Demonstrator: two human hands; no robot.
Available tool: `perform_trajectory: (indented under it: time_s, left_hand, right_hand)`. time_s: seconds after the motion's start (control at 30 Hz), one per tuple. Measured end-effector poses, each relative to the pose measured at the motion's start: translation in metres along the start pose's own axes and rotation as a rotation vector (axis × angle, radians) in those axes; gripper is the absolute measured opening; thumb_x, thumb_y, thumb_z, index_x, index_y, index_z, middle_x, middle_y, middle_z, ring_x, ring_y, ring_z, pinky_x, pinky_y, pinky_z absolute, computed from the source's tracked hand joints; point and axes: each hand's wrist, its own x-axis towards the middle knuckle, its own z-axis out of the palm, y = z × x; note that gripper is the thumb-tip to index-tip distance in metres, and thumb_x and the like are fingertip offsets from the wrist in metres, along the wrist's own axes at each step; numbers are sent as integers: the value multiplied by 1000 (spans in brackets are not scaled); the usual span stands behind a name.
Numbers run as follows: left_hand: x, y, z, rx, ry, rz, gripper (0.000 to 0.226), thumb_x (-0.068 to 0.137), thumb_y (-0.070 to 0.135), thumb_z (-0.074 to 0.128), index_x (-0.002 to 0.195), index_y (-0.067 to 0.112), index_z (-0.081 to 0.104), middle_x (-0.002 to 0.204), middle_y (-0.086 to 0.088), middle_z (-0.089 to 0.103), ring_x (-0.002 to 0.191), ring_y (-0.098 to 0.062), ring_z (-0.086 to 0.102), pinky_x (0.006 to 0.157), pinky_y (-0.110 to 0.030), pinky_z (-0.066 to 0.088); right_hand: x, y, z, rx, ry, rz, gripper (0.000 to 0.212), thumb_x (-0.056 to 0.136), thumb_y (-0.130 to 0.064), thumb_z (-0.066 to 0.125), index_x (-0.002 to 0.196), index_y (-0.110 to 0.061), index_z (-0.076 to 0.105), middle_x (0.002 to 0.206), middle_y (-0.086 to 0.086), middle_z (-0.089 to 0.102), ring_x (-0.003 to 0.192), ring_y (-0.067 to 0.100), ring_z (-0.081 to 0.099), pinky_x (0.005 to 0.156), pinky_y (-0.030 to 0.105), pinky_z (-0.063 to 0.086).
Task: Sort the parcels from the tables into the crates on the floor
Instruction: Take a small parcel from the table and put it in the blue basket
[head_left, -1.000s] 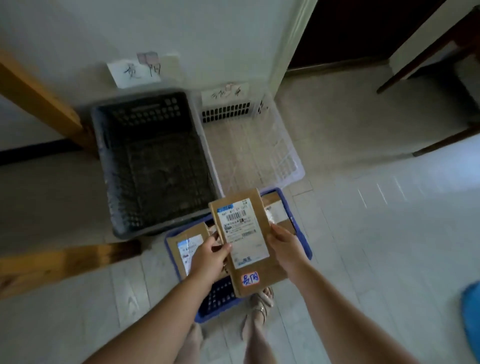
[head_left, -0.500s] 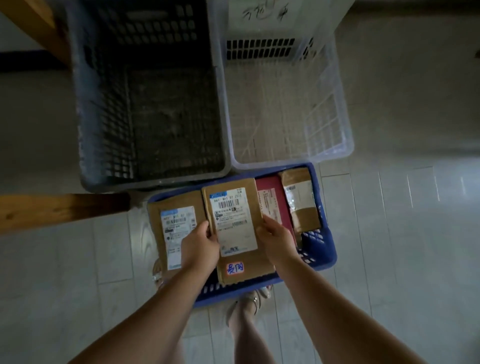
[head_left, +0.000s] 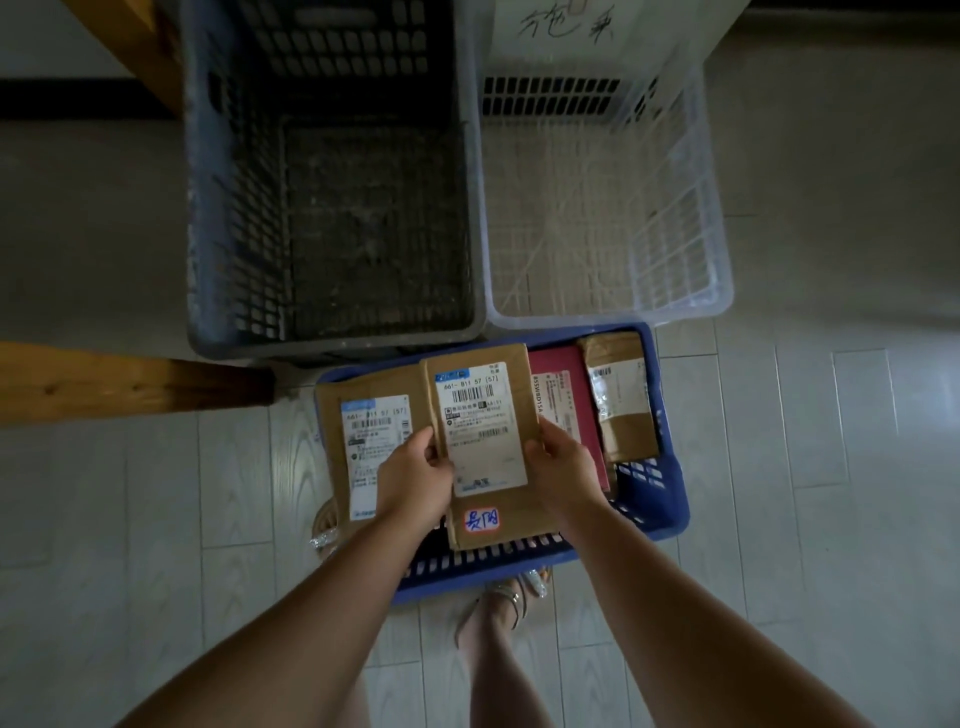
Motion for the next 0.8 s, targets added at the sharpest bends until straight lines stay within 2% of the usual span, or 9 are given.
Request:
perform_trajectory:
  time_s: [0.17, 0.3, 0.4, 0.47, 0.57, 0.63, 0.7, 0.77, 0.8]
  left_hand:
    - [7, -4, 2, -126, -5, -24, 28, 92, 14, 54, 118, 22, 58, 108, 3, 64, 89, -11, 55, 73, -25, 44]
    - [8, -8, 1, -124, 30, -2, 33, 93, 18, 54, 126, 22, 57, 114, 1, 65, 92, -11, 56, 80, -27, 47]
    - [3, -21, -6, -98, 228, 16, 28, 94, 24, 52, 121, 22, 61, 114, 1, 65, 98, -16, 62, 88, -36, 51]
    - [6, -33, -14, -126, 378, -2, 24, 94, 24, 51, 116, 19, 62, 113, -3, 65, 97, -19, 62, 84, -38, 53]
    - [16, -52, -31, -146, 507, -141, 34, 93, 29, 54, 123, 14, 54, 123, -12, 53, 102, -27, 58, 79, -37, 49]
    - [24, -62, -40, -161, 455, -317, 53, 91, 37, 55, 137, 14, 41, 132, -13, 46, 111, -33, 54, 84, -43, 49]
    - [34, -68, -43, -255, 292, -457, 64, 91, 46, 52, 143, 14, 31, 126, -11, 51, 107, -33, 57, 75, -42, 52]
    - [44, -68, -44, -431, 133, -492, 60, 92, 52, 48, 137, 13, 38, 110, -10, 60, 89, -27, 61, 60, -34, 46]
    - [49, -70, -44, -498, 91, -474, 56, 91, 54, 48, 130, 14, 43, 106, -10, 63, 83, -25, 62, 60, -33, 46]
  right_hand:
    - [4, 4, 11, 25, 83, -32, 41, 98, -13, 42, 137, -25, 50, 118, 3, 63, 94, 17, 63, 66, 21, 54]
    - [7, 3, 8, 59, 53, -52, 41, 96, -7, 42, 129, -24, 56, 104, -1, 66, 83, 10, 63, 57, 15, 52]
    - [9, -4, 0, 134, 14, -71, 43, 93, -7, 50, 129, -29, 54, 114, -4, 64, 91, 12, 64, 68, 25, 57]
    - [11, -8, -1, 61, 154, -112, 45, 92, -15, 56, 135, -28, 49, 129, -3, 56, 106, 15, 58, 80, 32, 55]
    - [2, -18, -1, -80, 396, -228, 42, 92, -20, 56, 134, -22, 49, 135, 2, 51, 122, 21, 49, 103, 42, 42]
    - [-11, -26, 4, -204, 413, -357, 42, 93, -19, 55, 135, -17, 49, 138, 4, 47, 128, 22, 42, 107, 37, 35]
    - [-19, -34, 15, -364, 313, -475, 45, 94, -19, 54, 138, -17, 46, 144, 5, 41, 136, 22, 34, 111, 37, 30]
    - [-20, -35, 29, -502, 197, -507, 49, 95, -21, 52, 143, -18, 40, 153, 7, 31, 143, 23, 21, 117, 39, 20]
    - [-18, -35, 34, -562, 159, -499, 51, 96, -23, 50, 145, -20, 37, 156, 7, 24, 146, 23, 13, 118, 38, 13]
